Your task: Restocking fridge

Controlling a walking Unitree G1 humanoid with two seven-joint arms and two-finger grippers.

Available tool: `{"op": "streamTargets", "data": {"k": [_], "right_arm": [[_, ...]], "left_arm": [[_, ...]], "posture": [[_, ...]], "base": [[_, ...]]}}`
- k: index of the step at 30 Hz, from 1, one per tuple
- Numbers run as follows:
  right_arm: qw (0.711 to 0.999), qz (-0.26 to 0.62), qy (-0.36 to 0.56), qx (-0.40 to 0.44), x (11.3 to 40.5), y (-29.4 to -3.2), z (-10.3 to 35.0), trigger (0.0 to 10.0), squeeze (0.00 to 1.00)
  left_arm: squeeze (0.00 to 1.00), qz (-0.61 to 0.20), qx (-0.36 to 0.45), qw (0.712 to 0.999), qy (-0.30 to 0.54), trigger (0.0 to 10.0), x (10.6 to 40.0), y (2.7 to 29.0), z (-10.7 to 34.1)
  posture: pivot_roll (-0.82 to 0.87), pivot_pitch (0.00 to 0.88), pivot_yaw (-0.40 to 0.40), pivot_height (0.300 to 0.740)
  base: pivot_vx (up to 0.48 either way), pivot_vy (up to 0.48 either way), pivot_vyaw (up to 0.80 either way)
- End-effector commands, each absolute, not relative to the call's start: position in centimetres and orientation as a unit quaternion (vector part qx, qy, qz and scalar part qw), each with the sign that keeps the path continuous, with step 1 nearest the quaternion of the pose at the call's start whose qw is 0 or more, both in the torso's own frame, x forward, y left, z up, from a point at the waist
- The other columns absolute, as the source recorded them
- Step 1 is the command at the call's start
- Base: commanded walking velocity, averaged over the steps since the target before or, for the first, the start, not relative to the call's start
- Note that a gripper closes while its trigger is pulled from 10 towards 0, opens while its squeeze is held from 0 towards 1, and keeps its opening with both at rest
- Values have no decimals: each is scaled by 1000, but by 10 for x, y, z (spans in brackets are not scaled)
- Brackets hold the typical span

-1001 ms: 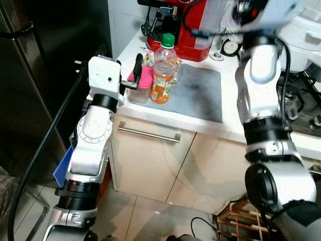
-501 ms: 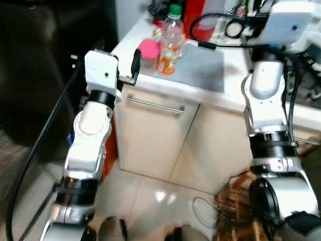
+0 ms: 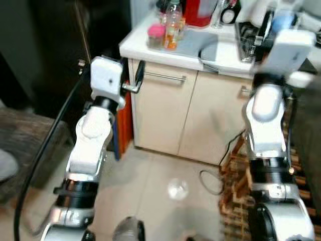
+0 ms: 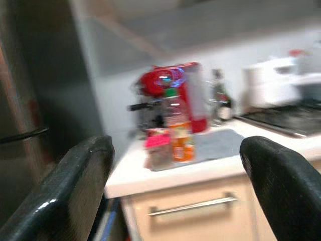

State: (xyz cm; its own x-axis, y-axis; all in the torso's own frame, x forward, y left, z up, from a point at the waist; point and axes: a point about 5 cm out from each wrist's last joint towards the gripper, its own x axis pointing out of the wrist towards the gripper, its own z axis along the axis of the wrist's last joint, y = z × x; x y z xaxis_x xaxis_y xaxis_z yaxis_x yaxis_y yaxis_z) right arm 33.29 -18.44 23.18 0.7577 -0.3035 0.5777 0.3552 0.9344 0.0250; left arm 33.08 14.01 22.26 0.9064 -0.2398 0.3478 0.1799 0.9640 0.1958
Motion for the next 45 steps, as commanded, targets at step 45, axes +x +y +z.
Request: {"op": "streamTargets", "data": {"k": [45], "right_arm": [[999, 10, -33, -17, 294, -145, 95, 0, 0]], "left_arm": [[0, -37, 43, 997, -62, 10000, 311, 164, 161]], "posture": [[-54, 0, 28, 740]], "base": [[0, 0, 0]]}}
